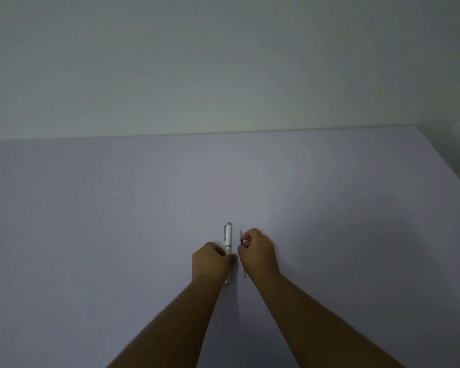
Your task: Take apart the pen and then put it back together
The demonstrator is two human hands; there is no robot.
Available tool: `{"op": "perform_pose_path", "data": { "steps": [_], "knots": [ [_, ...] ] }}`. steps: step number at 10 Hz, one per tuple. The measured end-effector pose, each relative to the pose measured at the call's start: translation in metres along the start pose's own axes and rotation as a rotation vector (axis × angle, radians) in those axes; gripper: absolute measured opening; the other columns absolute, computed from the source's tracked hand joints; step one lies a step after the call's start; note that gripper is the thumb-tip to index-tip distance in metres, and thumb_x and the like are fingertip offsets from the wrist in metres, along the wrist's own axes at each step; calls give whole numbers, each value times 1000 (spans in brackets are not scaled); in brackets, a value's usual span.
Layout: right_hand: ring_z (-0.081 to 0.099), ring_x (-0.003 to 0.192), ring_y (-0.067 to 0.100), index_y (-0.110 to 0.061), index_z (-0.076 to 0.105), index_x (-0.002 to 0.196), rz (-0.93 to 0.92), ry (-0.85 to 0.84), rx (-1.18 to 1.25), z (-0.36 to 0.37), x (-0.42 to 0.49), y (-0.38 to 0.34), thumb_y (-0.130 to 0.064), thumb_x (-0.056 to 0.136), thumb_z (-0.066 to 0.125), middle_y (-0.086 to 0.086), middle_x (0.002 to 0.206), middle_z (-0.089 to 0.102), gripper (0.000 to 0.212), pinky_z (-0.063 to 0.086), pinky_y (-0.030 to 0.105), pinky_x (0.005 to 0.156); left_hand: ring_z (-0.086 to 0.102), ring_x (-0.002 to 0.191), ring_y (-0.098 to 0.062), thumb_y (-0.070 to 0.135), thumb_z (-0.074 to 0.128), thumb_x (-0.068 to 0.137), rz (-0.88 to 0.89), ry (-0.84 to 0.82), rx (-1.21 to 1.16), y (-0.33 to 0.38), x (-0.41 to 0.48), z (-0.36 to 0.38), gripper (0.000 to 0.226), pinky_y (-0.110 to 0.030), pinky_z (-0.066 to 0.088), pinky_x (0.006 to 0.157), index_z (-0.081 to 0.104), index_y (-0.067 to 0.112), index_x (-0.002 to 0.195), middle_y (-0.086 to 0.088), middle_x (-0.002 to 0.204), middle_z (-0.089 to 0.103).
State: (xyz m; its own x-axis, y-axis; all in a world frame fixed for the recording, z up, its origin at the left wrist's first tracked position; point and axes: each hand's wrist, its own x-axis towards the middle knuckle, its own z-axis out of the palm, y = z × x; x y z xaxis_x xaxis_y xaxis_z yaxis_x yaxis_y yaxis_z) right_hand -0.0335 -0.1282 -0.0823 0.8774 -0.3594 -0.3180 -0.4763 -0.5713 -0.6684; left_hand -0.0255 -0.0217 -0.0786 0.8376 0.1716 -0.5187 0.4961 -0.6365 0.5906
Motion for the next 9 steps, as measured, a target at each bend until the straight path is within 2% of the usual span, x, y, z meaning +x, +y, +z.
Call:
{"op": "perform_pose_path", "data": {
  "steps": [2,5,7,8,9],
  "knots": [
    [62,95,25,-10,59,106,9,-5,0,0,1,-2,-12,87,56,12,105,65,19,53,32,83,49,55,-5,30,71,79,6,-13,15,1,1,0,21,-15,33,46,62,13,84,4,66,55],
    [62,96,26,-9,59,106,20,-15,27,-3,-1,-2,-13,86,57,12,105,65,20,51,32,83,51,57,-7,31,70,81,9,-19,44,0,1,-3,22,-16,35,48,65,10,90,0,73,60],
    [62,90,25,-9,59,99,25,-9,47,-4,-2,-2,-18,87,56,11,102,66,15,49,29,75,49,55,-6,34,69,81,14,-19,60,0,0,-5,24,-15,35,47,61,12,83,5,63,54],
    [62,92,27,-9,60,99,21,0,48,-8,-2,-3,-22,91,52,12,102,66,18,51,34,79,47,53,-6,38,66,82,13,-14,83,1,-2,-10,28,-16,34,46,59,11,82,4,61,52],
    [61,94,28,-8,60,101,-2,63,46,-20,0,-14,-27,93,48,13,103,66,24,52,36,81,51,62,-10,36,58,87,41,64,66,9,-6,-23,29,-20,38,53,58,8,94,-1,77,60]
  ]
}}
